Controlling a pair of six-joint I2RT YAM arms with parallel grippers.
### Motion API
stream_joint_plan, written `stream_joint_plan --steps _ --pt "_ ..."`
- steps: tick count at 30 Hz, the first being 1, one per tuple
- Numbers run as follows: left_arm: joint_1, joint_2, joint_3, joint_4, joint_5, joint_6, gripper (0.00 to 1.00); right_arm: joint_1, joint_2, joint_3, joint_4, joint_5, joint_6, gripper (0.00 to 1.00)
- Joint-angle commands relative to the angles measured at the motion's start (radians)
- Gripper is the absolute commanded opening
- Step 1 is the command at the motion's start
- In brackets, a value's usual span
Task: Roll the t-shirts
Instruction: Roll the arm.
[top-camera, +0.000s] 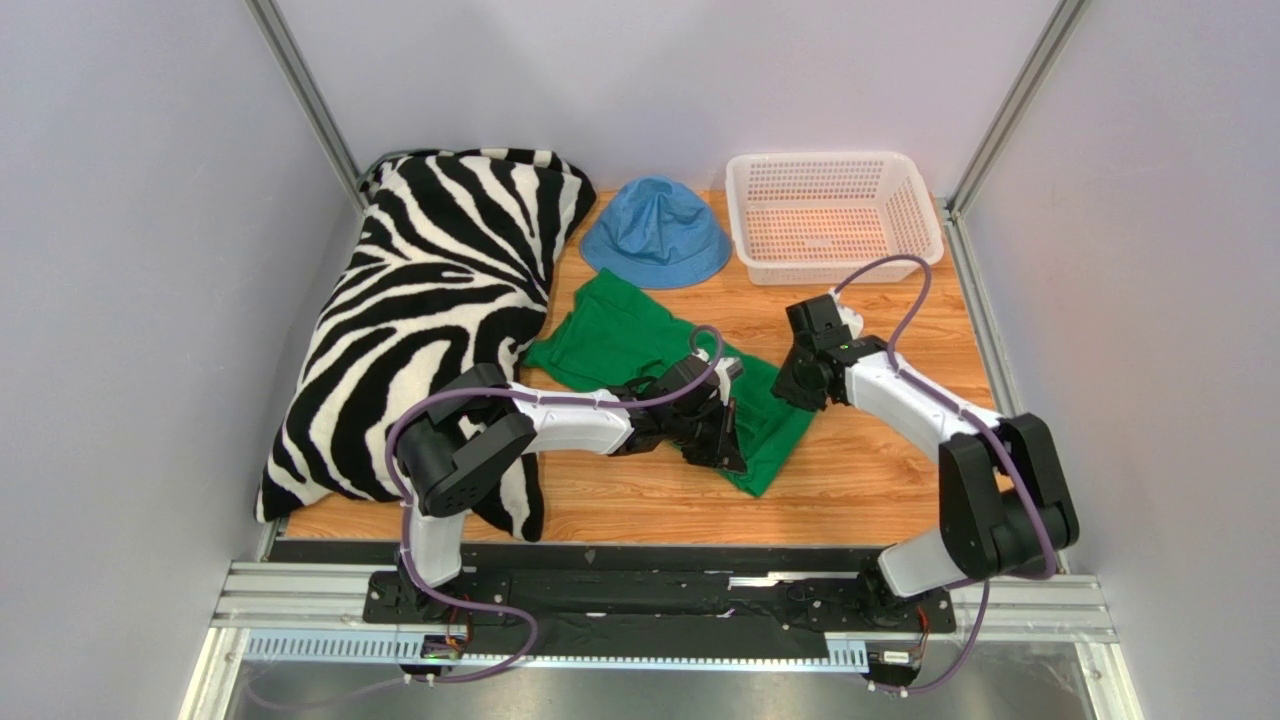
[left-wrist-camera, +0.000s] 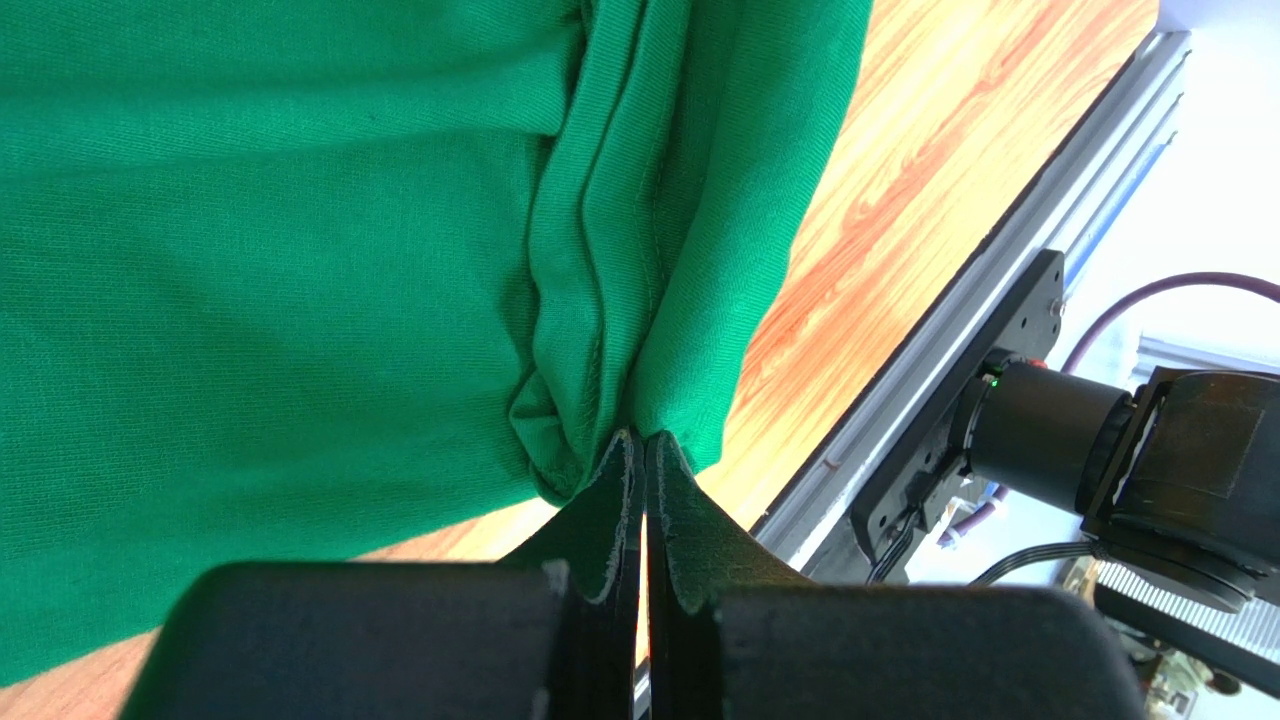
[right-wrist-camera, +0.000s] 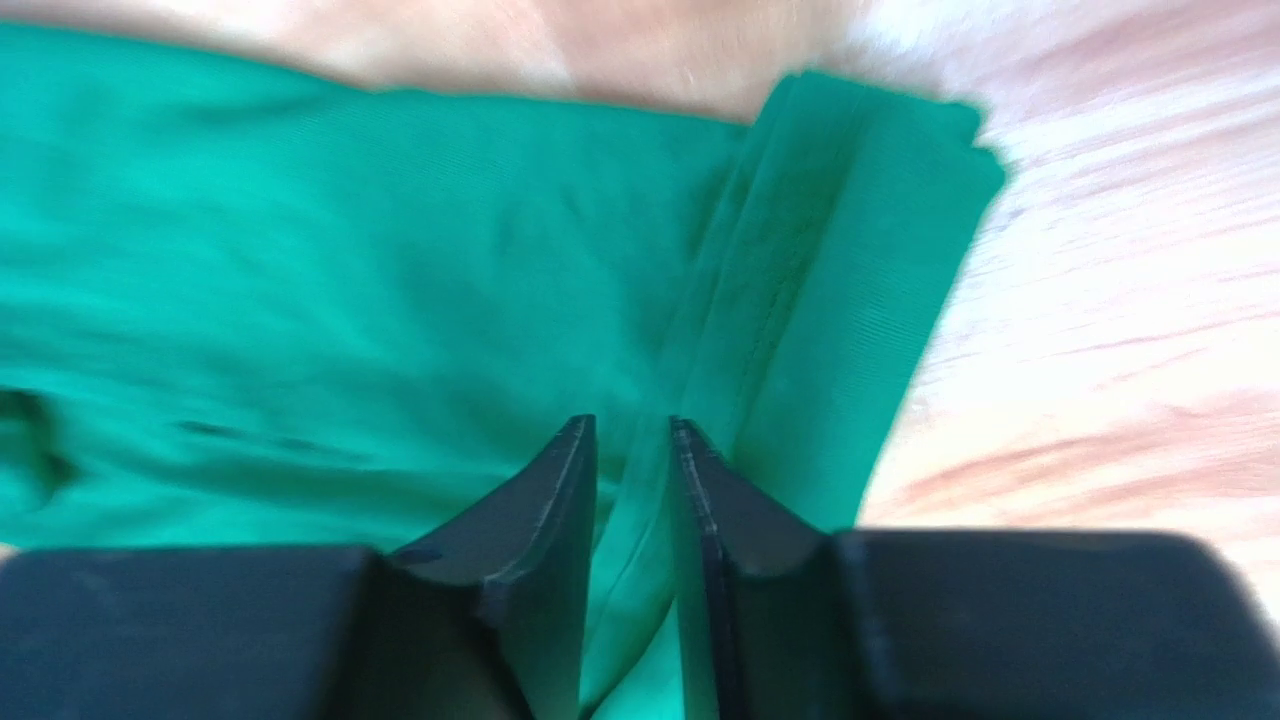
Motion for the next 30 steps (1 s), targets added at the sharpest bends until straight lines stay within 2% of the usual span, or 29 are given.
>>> stream_joint_plan --steps 1,6,10,20,30 --pt "0.005 -0.013 -0.012 0.003 -0.002 0.011 0.00 0.005 -0.127 0.083 -0.104 0.111 -0.021 0.32" --pt "0.005 -0.010 -0.009 0.003 0.001 0.011 0.00 0.004 -0.247 0.028 -0.167 0.157 -0.019 0.32" --pt "0.005 -0.007 -0.009 0.009 0.004 0.005 0.00 0.004 -0.279 -0.032 -0.164 0.140 -0.018 0.29" --pt "0.005 -0.013 -0.007 0.001 0.001 0.006 0.00 0.002 -0.273 -0.090 -0.120 0.125 -0.025 0.28" --pt "0.005 -0.016 -0.010 -0.002 -0.001 0.005 0.00 0.002 -0.201 -0.098 -0.067 0.096 -0.029 0.27"
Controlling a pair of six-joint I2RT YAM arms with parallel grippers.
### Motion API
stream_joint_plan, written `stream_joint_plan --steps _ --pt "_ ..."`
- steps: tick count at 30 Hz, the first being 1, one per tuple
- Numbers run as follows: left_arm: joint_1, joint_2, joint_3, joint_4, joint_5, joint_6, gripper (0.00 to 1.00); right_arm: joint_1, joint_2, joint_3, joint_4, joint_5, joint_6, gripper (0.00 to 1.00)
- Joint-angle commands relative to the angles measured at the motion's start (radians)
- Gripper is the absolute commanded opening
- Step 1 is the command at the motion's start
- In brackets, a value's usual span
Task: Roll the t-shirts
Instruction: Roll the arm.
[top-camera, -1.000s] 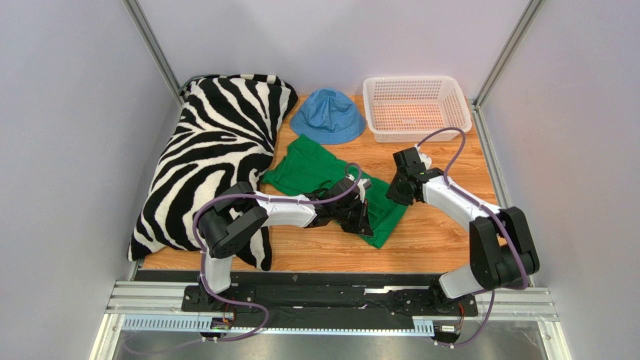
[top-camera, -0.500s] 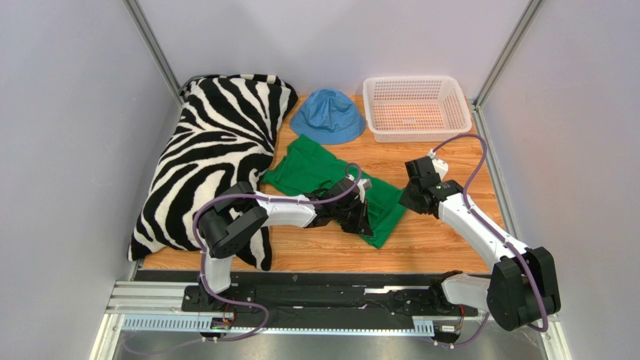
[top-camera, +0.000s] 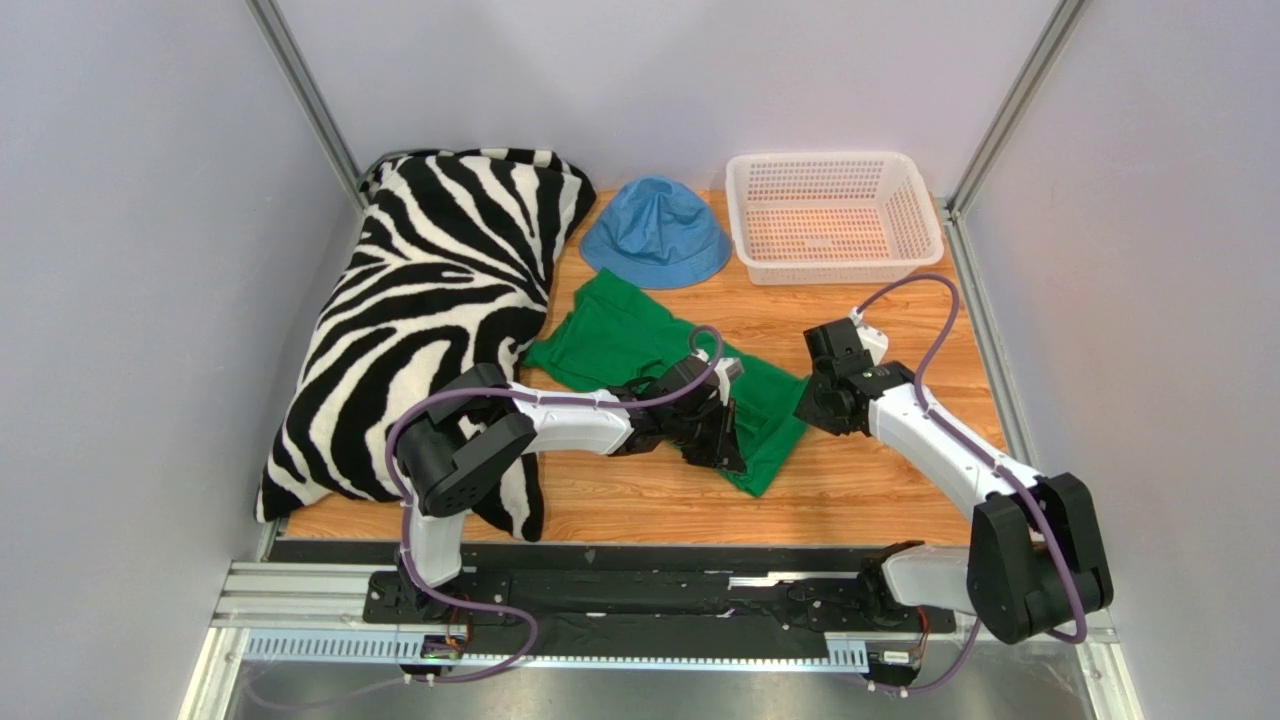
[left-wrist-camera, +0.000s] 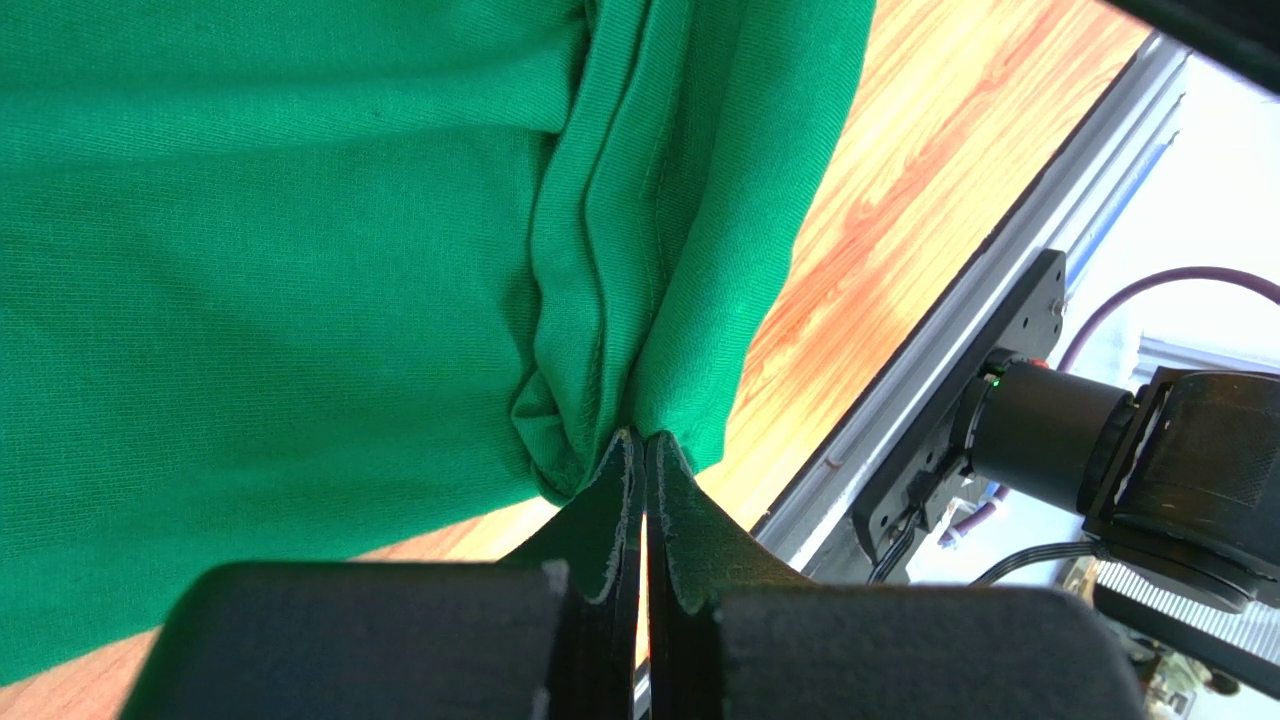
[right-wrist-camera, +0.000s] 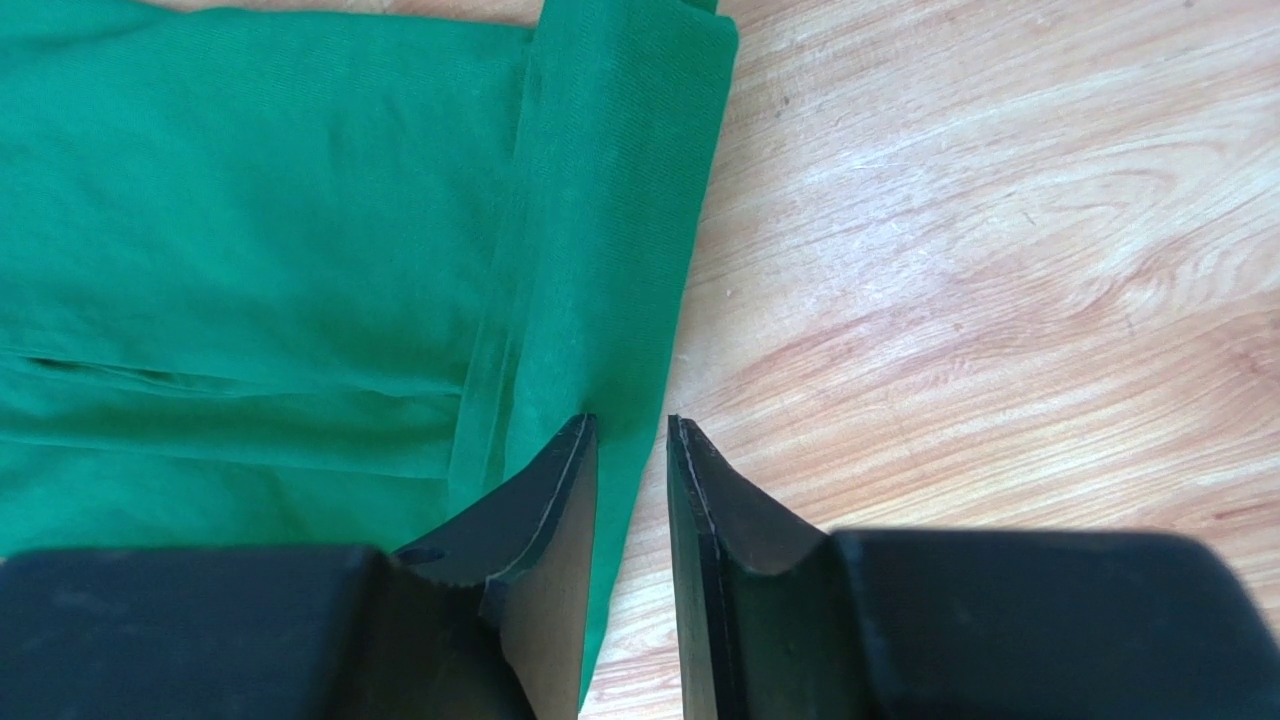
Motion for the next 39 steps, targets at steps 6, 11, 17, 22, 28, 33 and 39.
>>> stream_joint_plan --steps 6,11,17,22,28,33,39 --pt "0.005 -0.021 -0.013 -0.005 -0.002 0.006 0.00 0.002 0.054 0.000 0.092 -0.009 -0.003 0.27" --pt "0.005 -0.021 -0.014 -0.002 0.001 0.006 0.00 0.002 0.091 0.006 0.120 -0.026 0.003 0.27" --pt "0.005 -0.024 -0.014 0.002 0.010 0.012 0.00 0.002 0.143 0.018 0.135 -0.032 -0.001 0.27" --pt "0.005 -0.036 -0.008 0.007 0.033 0.028 0.00 0.003 0.165 0.012 0.166 -0.047 -0.014 0.26" --pt "0.005 -0.068 0.021 -0.024 0.059 0.064 0.15 0.003 0.191 0.014 0.163 -0.044 -0.040 0.26" --pt "0.005 -0.091 0.079 -0.085 0.062 0.097 0.28 0.005 0.194 0.000 0.164 -0.040 -0.049 0.26" --pt "0.005 -0.078 0.153 -0.134 0.073 0.123 0.36 0.003 0.186 -0.005 0.158 -0.032 -0.054 0.26"
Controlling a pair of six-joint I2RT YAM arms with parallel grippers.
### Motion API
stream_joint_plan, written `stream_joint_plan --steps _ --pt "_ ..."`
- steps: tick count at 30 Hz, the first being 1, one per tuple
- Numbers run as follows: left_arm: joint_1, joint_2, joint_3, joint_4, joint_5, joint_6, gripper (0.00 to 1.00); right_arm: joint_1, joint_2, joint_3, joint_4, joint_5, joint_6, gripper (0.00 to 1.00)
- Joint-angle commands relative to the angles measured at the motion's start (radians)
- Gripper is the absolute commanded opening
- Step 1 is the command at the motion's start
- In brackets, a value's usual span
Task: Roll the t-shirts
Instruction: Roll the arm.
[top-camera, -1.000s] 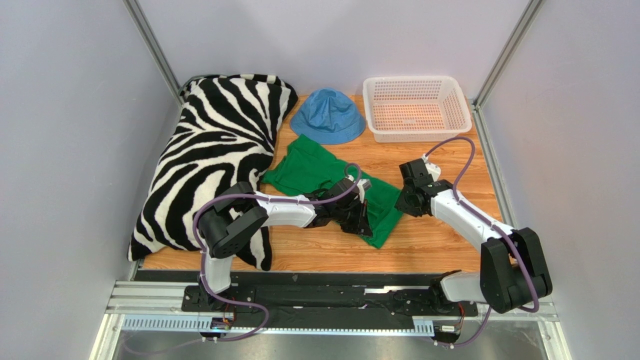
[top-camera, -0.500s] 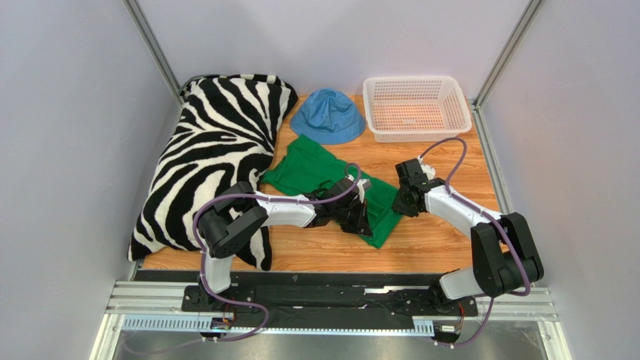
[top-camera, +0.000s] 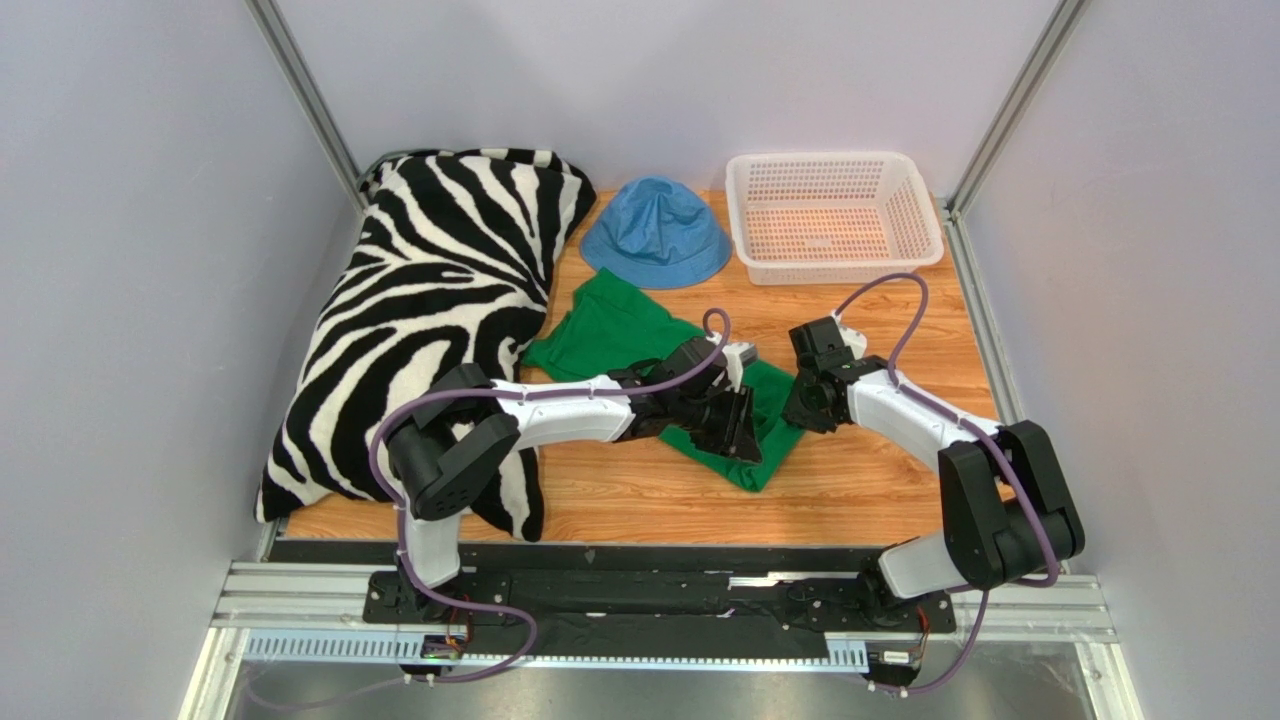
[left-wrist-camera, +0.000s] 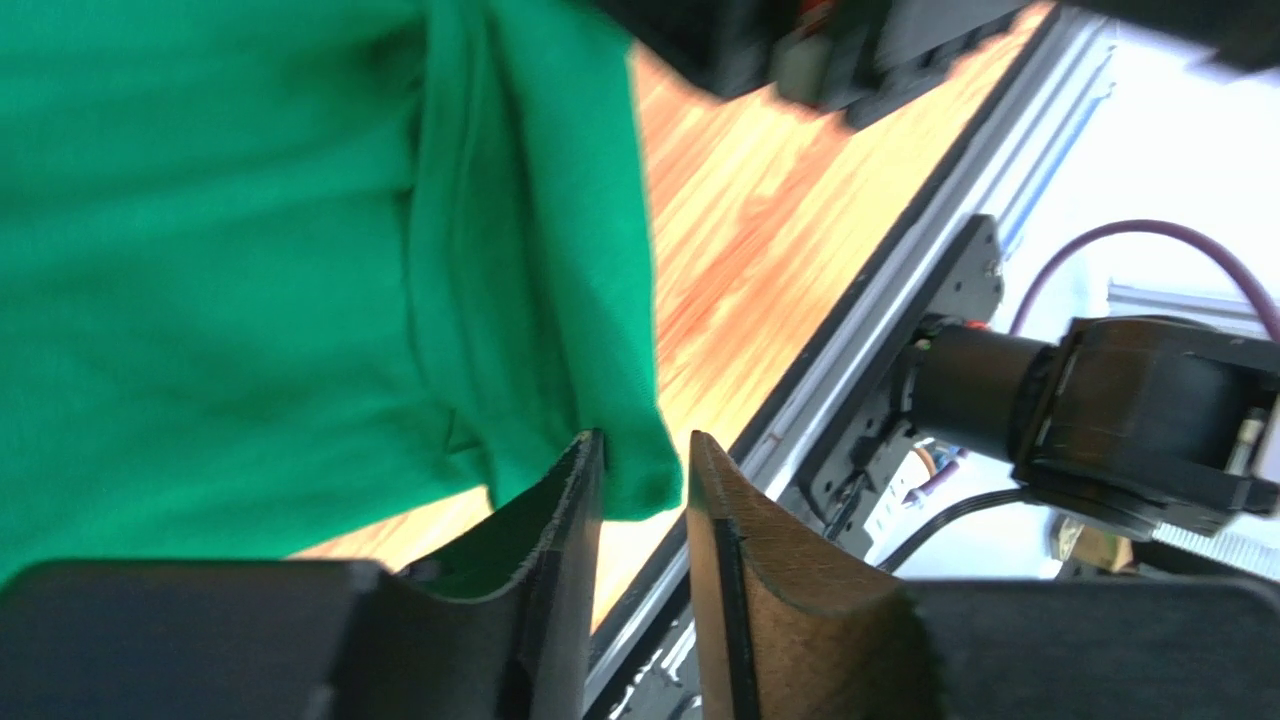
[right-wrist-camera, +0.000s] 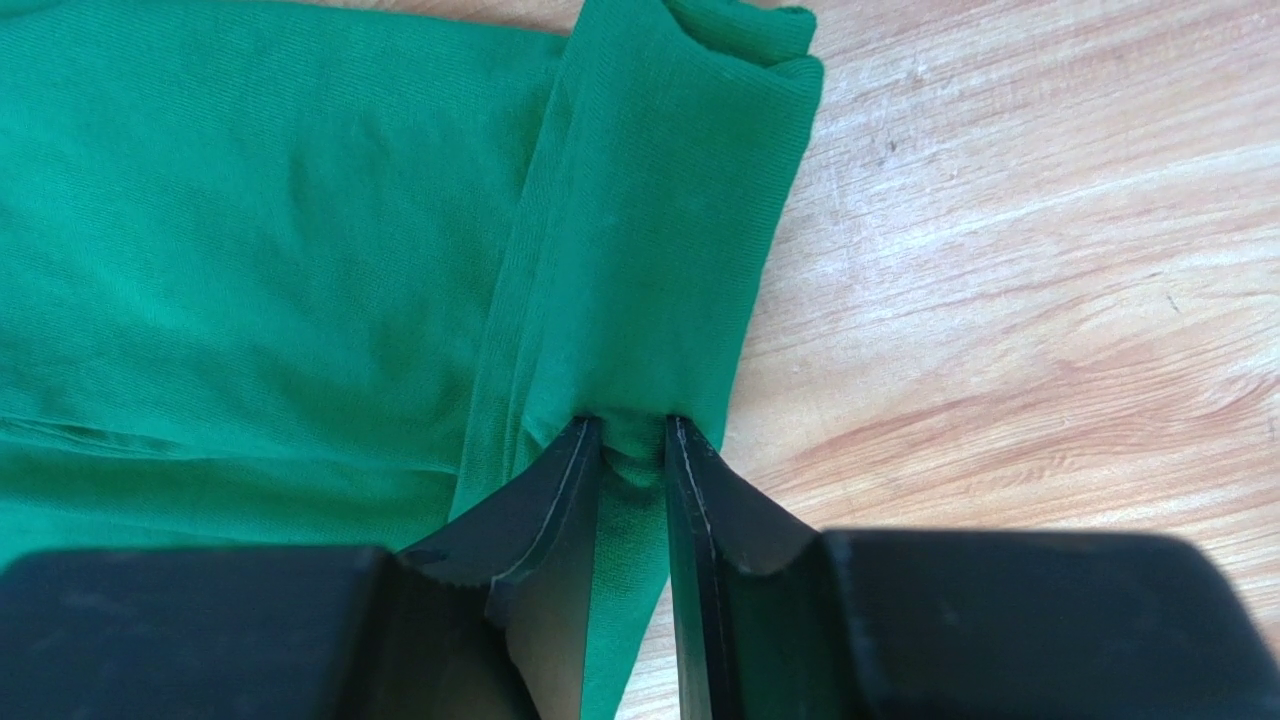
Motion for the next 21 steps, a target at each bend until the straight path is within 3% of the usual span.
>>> stream_joint_plan --steps 1,13,21 --pt "0.007 -0.037 0.079 -0.045 0.021 0.055 0.37 0.004 0.011 -0.003 0.031 0.014 -0.016 0.26" --pt "0.021 0.081 0.227 -0.147 -0.004 0.093 0.41 0.004 0.011 0.002 0.017 0.022 -0.020 0.25" --pt "0.018 0.096 0.192 -0.149 -0.004 0.080 0.43 0.004 0.009 0.011 0.010 0.023 -0.020 0.25"
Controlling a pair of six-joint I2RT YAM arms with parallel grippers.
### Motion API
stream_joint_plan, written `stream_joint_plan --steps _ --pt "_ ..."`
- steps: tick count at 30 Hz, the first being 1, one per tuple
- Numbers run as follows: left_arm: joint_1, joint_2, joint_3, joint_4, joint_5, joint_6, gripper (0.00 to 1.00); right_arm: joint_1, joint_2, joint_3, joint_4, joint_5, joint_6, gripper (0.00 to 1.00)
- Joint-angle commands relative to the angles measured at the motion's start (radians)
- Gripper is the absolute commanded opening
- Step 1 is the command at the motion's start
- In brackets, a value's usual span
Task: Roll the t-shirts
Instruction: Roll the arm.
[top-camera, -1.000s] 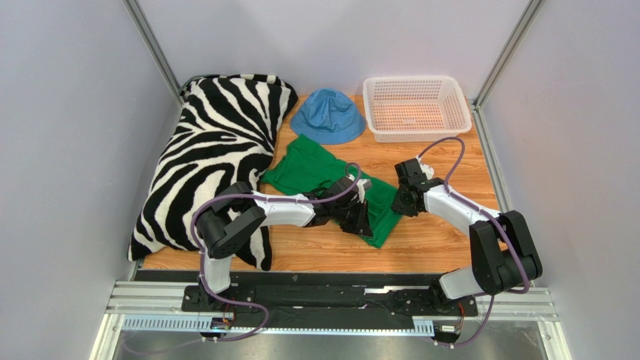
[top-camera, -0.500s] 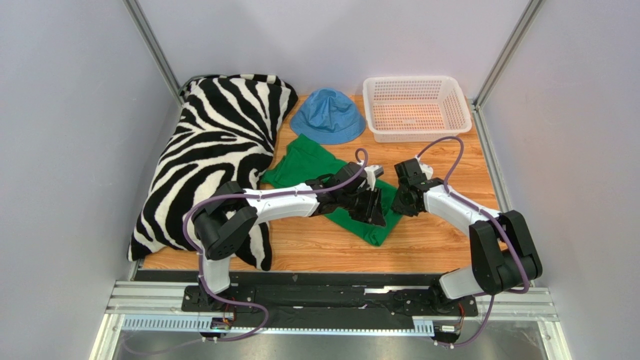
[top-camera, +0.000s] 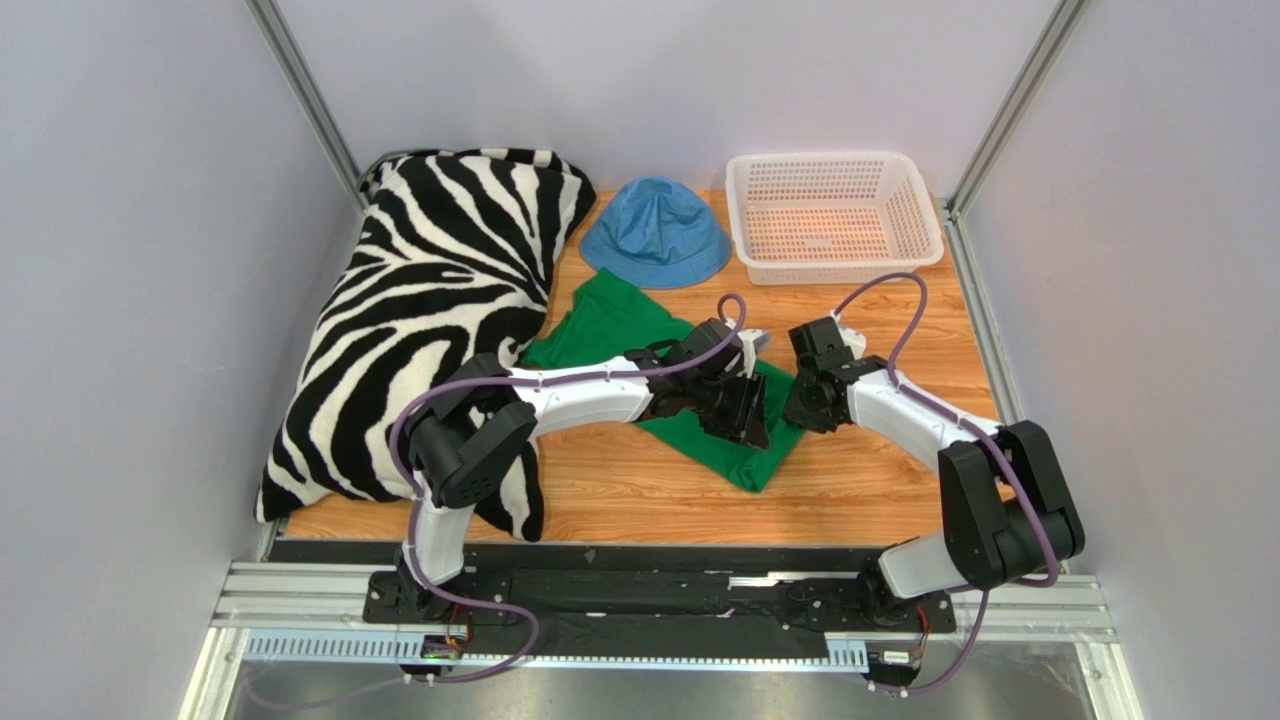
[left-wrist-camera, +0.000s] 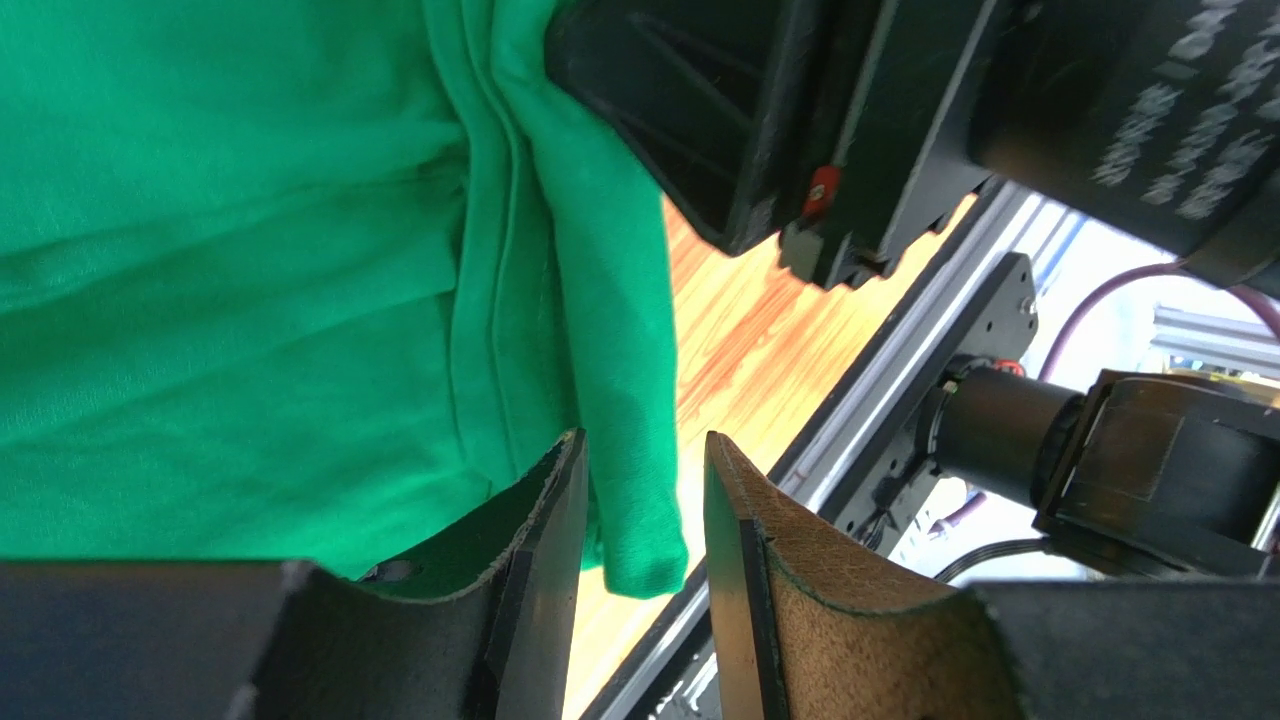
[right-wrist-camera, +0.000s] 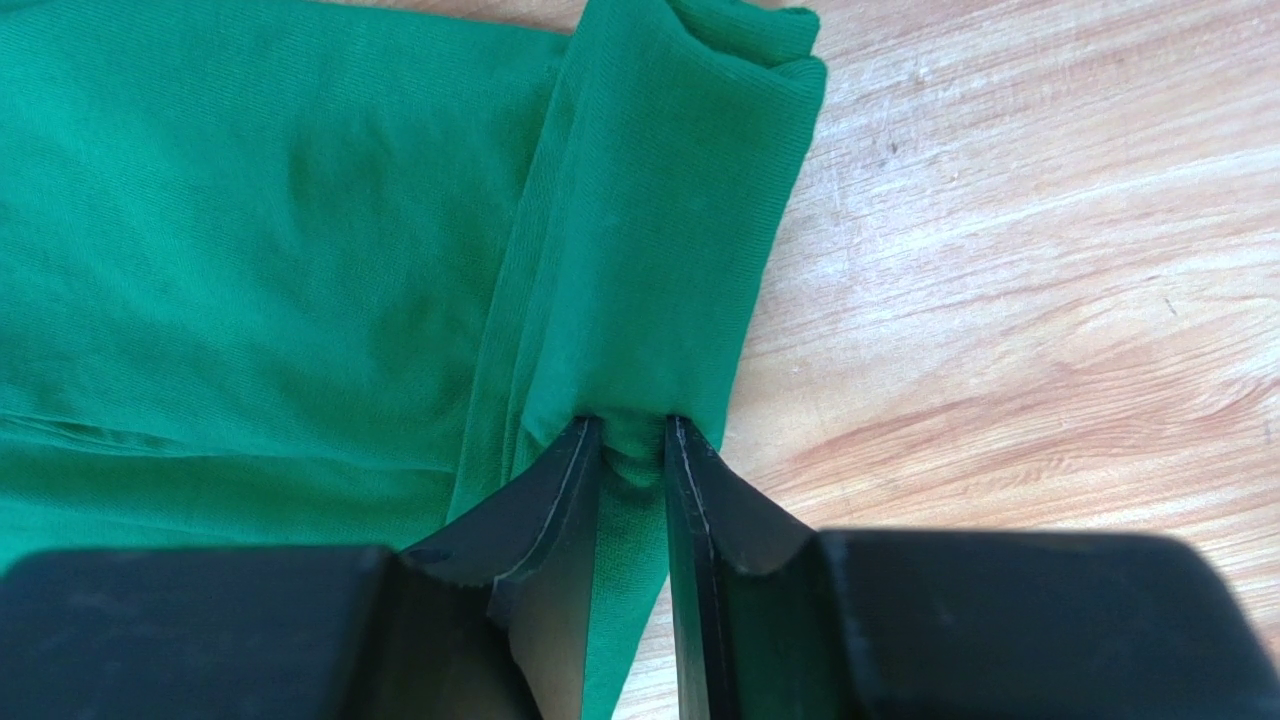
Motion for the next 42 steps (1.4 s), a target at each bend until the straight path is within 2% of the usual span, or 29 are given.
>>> stream_joint_plan --steps 1,12,21,25,30,34,42 --pt "-0.002 0.004 -0.016 0.013 0.016 0.005 0.43 0.004 0.009 0.012 0.012 0.026 -0.010 0.25" --pt "-0.039 0.021 -0.052 0.065 0.027 -0.048 0.39 0.003 0.012 0.025 -0.002 0.029 -0.009 0.25" --pt "-0.049 0.010 -0.112 0.087 -0.008 -0.084 0.18 0.004 0.000 0.046 -0.017 0.029 -0.010 0.25" --pt "-0.049 0.019 -0.125 0.088 -0.025 -0.098 0.00 0.003 -0.014 0.048 -0.020 0.026 -0.012 0.26" --pt "-0.049 0.039 -0.129 0.087 -0.037 -0.117 0.00 0.003 -0.044 0.038 -0.014 0.026 -0.020 0.32" --pt "-0.049 0.047 -0.134 0.085 -0.047 -0.120 0.00 0.004 -0.070 0.012 0.010 0.004 -0.029 0.32" --pt "-0.049 0.053 -0.128 0.075 -0.054 -0.114 0.00 0.006 -0.020 0.009 0.022 -0.010 -0.033 0.31"
